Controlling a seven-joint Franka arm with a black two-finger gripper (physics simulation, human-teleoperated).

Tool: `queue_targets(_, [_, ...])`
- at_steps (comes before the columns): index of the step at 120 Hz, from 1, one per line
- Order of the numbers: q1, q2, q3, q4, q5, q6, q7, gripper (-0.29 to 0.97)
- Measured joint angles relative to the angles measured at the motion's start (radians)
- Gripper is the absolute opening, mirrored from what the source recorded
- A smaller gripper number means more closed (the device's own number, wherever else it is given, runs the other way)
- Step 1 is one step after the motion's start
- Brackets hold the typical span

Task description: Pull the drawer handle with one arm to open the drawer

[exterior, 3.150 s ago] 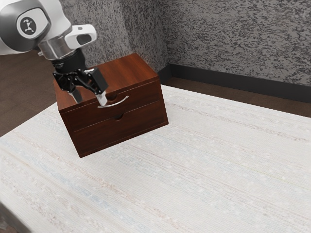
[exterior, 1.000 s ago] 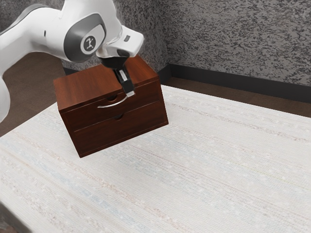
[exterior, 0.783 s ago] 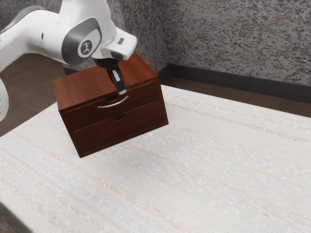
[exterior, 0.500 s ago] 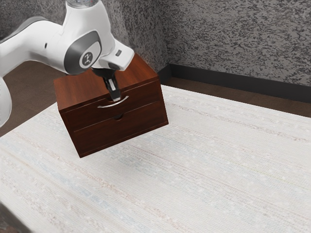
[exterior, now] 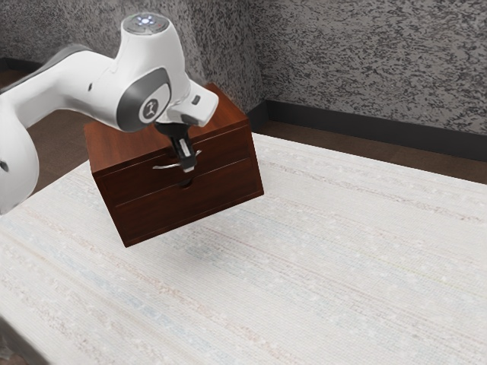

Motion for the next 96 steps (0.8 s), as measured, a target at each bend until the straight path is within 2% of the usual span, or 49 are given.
queue_targets(37, [-0.003,0.016,0.027,0.000,-0.001,0.015,-0.028,0.23])
queue_targets(61, [-0.002,0.017,0.028,-0.007,-0.001,0.018,-0.039,0.13])
queue_targets(96, [-0.013,-0.010,0.033,-0.047,0.000,0.018,-0.051,0.07])
